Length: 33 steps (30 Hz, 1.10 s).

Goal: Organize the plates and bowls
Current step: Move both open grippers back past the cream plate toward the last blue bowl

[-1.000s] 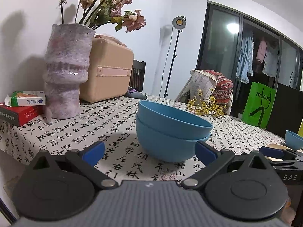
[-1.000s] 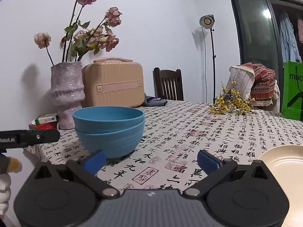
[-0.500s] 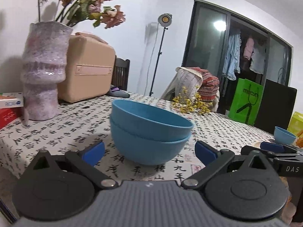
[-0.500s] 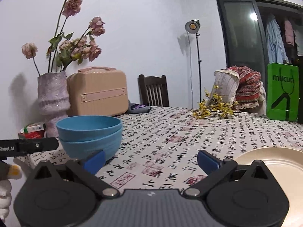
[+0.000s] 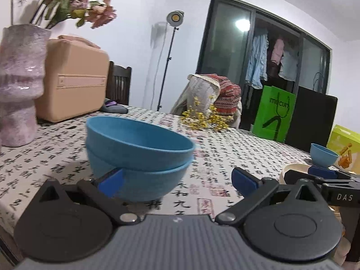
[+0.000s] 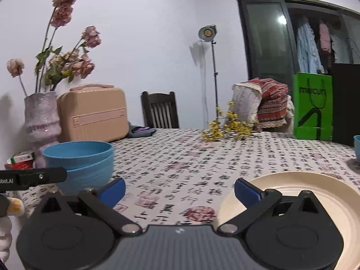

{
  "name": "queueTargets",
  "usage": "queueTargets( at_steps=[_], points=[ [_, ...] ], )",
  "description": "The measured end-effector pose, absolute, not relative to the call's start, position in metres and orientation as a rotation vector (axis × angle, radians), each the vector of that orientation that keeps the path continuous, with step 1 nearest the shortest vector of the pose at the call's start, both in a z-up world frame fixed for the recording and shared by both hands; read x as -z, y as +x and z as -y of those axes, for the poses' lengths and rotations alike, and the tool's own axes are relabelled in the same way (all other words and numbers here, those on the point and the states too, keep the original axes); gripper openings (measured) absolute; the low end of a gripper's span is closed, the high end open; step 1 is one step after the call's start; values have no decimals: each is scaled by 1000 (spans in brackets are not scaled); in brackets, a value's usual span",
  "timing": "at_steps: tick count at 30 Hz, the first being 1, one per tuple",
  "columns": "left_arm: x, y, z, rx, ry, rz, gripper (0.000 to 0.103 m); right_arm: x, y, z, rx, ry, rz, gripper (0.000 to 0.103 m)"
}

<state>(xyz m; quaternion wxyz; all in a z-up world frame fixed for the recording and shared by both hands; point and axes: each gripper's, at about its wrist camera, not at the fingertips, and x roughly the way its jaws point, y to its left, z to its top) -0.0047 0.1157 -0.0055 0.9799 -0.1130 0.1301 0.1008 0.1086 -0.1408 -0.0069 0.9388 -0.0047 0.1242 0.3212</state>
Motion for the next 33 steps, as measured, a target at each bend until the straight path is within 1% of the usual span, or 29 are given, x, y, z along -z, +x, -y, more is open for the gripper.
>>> queueTargets(
  at_steps=[33],
  points=[
    [-8,50,-38,50,-128,-247,103,8,125,231,-413,73,-235,103]
  ],
)
